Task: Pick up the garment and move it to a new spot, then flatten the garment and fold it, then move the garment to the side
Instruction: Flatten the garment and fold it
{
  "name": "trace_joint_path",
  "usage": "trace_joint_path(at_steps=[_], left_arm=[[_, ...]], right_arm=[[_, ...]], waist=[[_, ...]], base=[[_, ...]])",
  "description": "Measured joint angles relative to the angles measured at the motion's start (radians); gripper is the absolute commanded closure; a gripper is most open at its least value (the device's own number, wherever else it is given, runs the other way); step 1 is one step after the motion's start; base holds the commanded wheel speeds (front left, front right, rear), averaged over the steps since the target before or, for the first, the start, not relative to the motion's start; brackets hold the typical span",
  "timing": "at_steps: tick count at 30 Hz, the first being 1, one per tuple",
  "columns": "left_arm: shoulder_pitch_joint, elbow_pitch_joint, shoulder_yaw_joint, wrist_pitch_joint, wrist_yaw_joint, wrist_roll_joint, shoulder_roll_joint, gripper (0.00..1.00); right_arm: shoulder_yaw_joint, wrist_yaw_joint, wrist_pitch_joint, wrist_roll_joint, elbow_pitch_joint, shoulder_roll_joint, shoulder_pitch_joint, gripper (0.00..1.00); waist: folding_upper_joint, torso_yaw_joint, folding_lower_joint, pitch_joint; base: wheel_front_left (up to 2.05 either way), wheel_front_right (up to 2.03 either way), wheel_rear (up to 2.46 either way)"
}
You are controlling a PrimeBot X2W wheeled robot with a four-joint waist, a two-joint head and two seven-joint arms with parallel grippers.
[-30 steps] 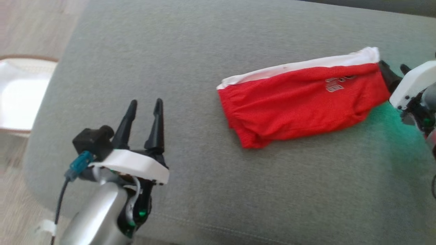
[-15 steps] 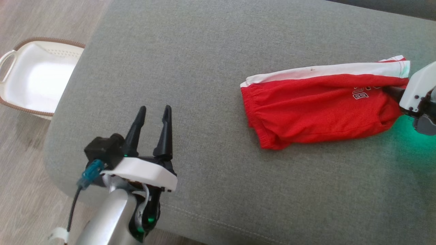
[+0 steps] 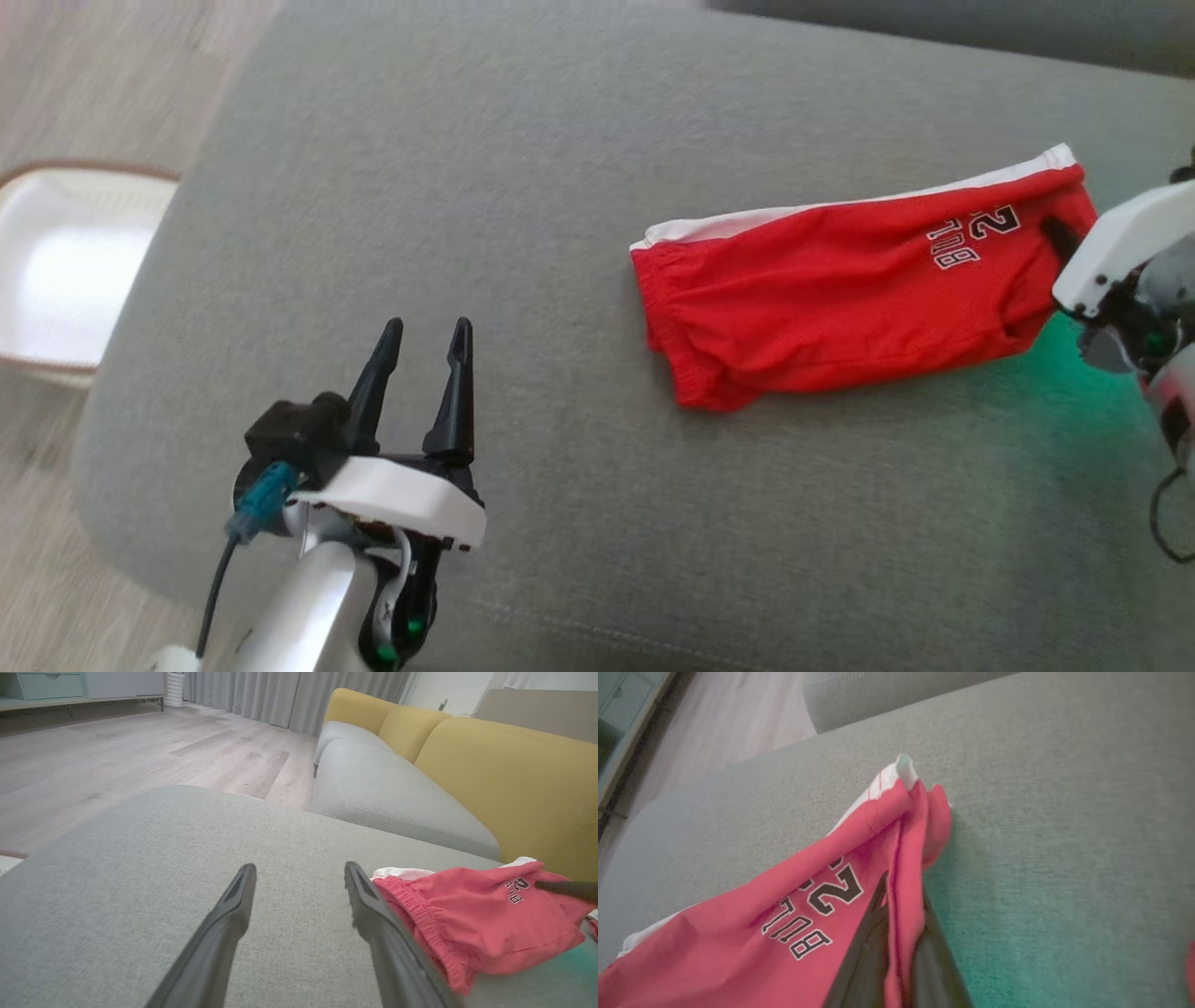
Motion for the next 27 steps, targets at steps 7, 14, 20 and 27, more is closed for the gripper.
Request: trace_joint_path(at_steps=[7, 14, 20, 27], left_arm=[[0.038, 0.012, 0.021, 0.0, -0.004, 0.018, 0.002, 0.0], [0.059, 0.005, 0.024, 0.0, -0.003, 0.045, 0.004, 0.0], [0.066, -0.001, 0.03, 0.0, 0.0, 0.065, 0.004, 0.0], [0.092, 0.004, 0.028, 0.0, -0.006, 0.077, 0.0, 0.0]], right_arm=[[-0.043, 0.0, -0.096, 0.051, -0.028, 0.004, 0.086, 1.0], [-0.053, 0.0, -0.197, 0.061, -0.09, -0.001, 0.161, 1.0], [-0.028, 0.0, -0.263, 0.029, -0.13, -0.01, 0.165, 1.0], [0.034, 0.0, -0.254, -0.029, -0.164, 0.041, 0.119, 1.0]], waist=[[0.0, -0.078, 0.0, -0.056], [0.0, -0.137, 0.0, -0.1], [0.0, -0.143, 0.0, -0.122], [0.0, -0.119, 0.0, -0.132]], base=[[0.0, 0.0, 0.0], [0.0, 0.0, 0.0], [0.0, 0.0, 0.0], [0.0, 0.0, 0.0]])
